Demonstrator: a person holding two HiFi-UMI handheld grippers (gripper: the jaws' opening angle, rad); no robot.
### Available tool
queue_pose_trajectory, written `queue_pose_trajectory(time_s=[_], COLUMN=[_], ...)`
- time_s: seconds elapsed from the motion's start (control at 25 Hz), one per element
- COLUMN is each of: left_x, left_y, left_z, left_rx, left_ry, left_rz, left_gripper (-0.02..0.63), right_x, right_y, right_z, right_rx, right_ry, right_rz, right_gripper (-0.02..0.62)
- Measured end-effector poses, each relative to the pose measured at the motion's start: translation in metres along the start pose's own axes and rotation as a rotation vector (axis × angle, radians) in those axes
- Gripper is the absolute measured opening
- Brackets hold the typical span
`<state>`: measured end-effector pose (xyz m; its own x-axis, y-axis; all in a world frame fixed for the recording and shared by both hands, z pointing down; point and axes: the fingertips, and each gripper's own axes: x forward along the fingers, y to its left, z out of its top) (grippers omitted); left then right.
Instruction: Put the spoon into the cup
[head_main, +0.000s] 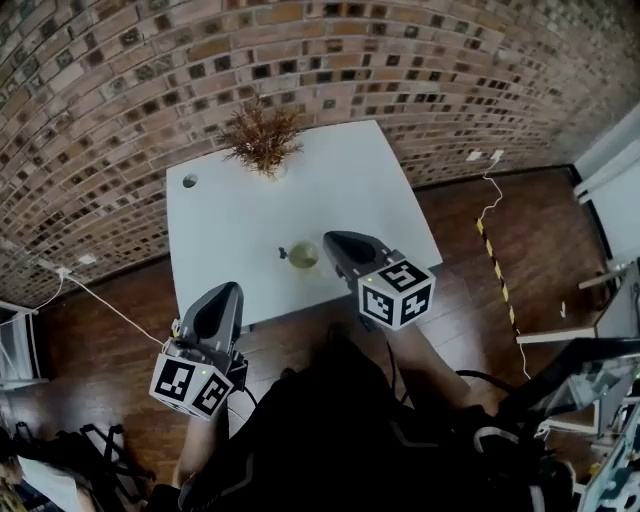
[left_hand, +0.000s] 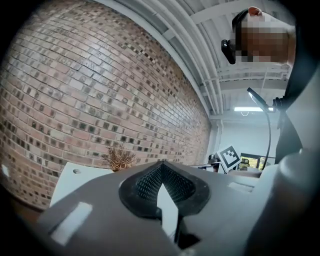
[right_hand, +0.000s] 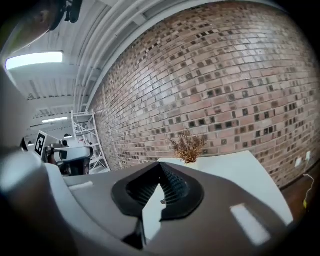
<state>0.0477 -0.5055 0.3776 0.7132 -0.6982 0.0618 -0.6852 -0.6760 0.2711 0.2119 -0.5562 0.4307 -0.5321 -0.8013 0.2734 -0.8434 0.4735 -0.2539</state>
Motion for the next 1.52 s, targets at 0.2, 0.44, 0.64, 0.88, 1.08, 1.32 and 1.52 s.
queue_pose_trajectory(time_s=[0.2,0.44,0.64,0.88,1.08,1.32,1.52], left_x=[-0.011,-0.012,-0.008,0.005,0.01,0.003,0.0], left_y=[-0.004,-0.025,-0.049,-0.085,-0.107,-0.115,-0.12], left_z=[0.001,-0.005,-0.008,-0.006,-0.005,-0.008,-0.01], left_rx=[0.004,0.015,0.025,0.02,0.034,0.035,0.039], left_ry=[0.013,0.04,0.033,0.028,0.016,0.023,0.027], left_rz=[-0.074,-0.103,-0.059,0.016,0.04,0.096,0.099], left_gripper=[0.0,0.0,0.0,0.0,0.0,0.0,0.0], right_x=[-0.017,-0.054,-0.092,-0.132,-0.155,-0.168,-0.169], right_y=[0.015,0.039,0.038,0.024,0.014,0.014,0.017], right_z=[0.005,0.025,0.035,0.044,0.043,0.039,0.036], right_rx=[-0.015,-0.03,-0.074,-0.112,-0.136,-0.15,-0.138], right_ry=[-0.005,-0.071,-0.127,-0.128,-0.138,-0.142,-0.144], right_rz=[-0.061,-0.032,0.002,0.056,0.074,0.096,0.11], right_gripper=[0.006,0.006,0.006,0.006,0.006,0.006,0.006])
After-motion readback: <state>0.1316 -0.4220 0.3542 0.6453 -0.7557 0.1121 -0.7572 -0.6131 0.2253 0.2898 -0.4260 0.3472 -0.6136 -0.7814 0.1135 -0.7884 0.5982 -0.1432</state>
